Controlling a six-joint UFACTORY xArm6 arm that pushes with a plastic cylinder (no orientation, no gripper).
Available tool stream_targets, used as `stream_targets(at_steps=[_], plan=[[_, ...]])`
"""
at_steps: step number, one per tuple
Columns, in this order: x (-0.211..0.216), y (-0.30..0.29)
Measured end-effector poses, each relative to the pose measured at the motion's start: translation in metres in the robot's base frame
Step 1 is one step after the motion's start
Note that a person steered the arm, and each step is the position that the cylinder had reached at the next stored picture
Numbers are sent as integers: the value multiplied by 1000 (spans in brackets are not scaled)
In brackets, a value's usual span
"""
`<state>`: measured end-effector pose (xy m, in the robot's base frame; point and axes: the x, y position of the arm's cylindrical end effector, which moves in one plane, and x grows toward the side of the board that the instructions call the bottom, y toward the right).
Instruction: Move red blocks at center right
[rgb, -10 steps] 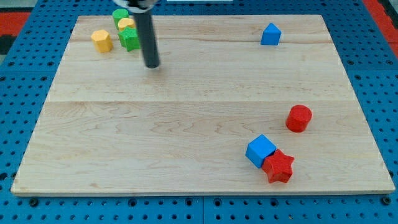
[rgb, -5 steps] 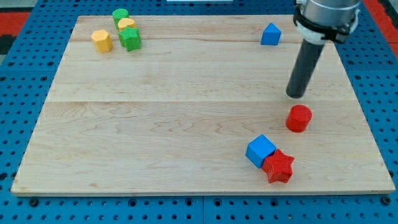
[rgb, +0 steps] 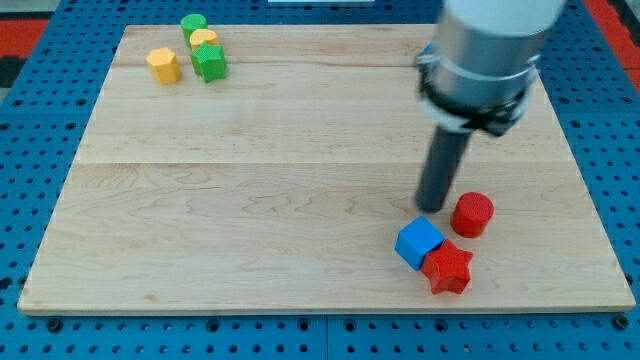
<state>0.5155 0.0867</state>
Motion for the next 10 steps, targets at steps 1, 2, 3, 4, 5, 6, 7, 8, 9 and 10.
stream_targets(at_steps=[1,2,3,4,5,6,7,8,9,10], plan=[[45,-89],[93,-94],[102,-20],[102,31],[97,12],[85,3],[84,22],[84,43],[69,44],[51,45]])
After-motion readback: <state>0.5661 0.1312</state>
